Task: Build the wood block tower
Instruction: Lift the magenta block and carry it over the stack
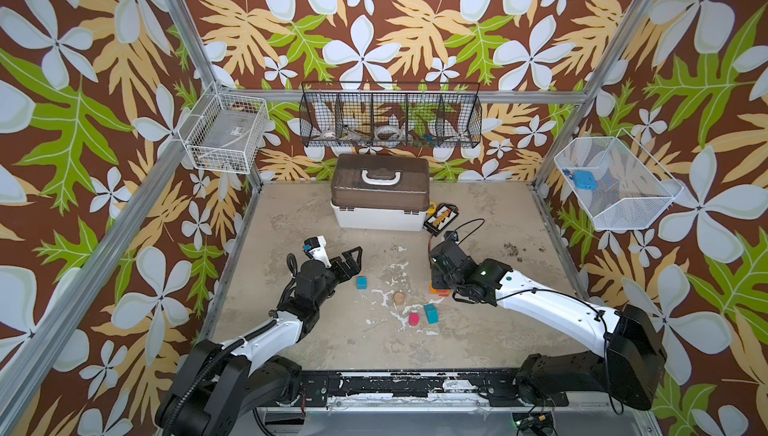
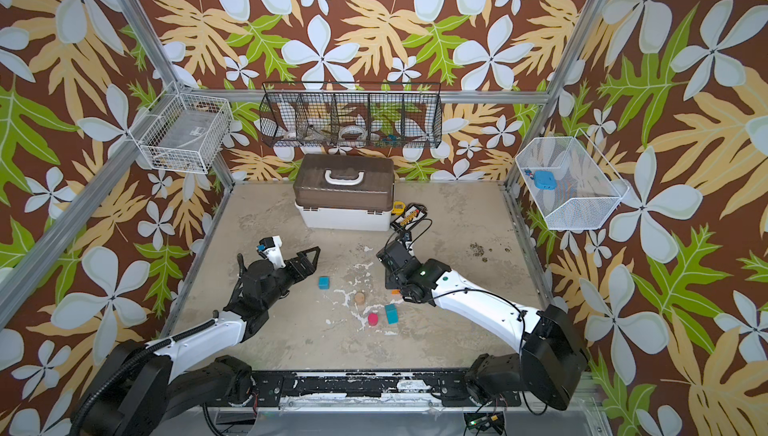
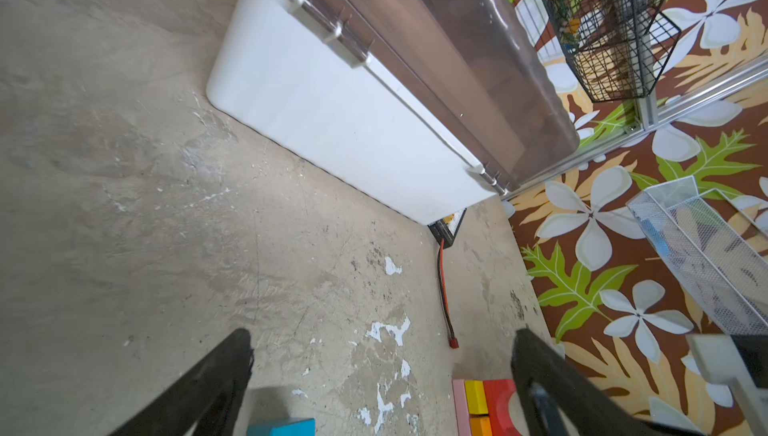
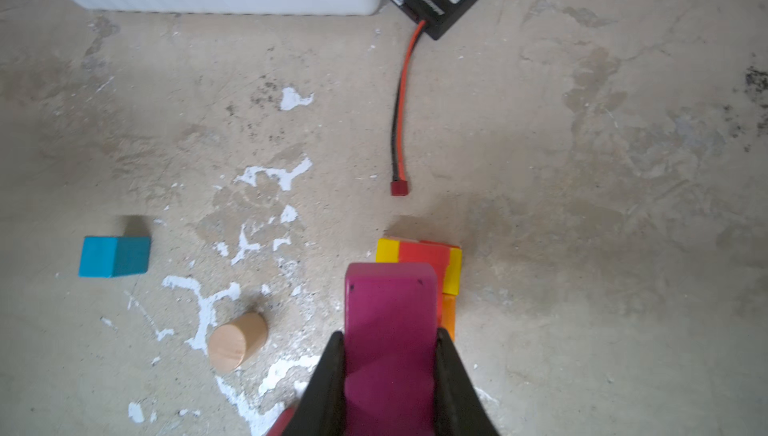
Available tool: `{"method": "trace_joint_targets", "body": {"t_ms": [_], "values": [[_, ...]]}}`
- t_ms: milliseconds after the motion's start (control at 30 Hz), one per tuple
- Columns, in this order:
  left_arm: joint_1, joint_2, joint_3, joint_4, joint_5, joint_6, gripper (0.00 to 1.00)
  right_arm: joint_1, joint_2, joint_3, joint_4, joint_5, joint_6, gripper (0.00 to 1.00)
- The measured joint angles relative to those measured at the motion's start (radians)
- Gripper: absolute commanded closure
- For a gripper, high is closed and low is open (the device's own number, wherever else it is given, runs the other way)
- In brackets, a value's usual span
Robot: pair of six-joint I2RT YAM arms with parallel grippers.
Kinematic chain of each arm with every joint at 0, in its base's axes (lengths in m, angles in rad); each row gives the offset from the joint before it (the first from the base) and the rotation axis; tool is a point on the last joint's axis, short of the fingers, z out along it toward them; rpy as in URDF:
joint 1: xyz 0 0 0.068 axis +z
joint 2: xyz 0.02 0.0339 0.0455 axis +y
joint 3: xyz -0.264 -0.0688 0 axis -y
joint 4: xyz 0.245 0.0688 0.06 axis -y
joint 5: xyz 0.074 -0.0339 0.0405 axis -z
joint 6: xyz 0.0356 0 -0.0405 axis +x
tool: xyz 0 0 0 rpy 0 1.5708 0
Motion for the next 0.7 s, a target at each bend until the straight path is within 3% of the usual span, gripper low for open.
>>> {"method": "trace_joint_targets", "body": {"t_ms": [700], "values": [[0.000,0.005,0.018,-0.005,0.045,0.019,0.00,-0.044,0.083,-0.008,0.013,-0.055,-0.024,0.89]]}}
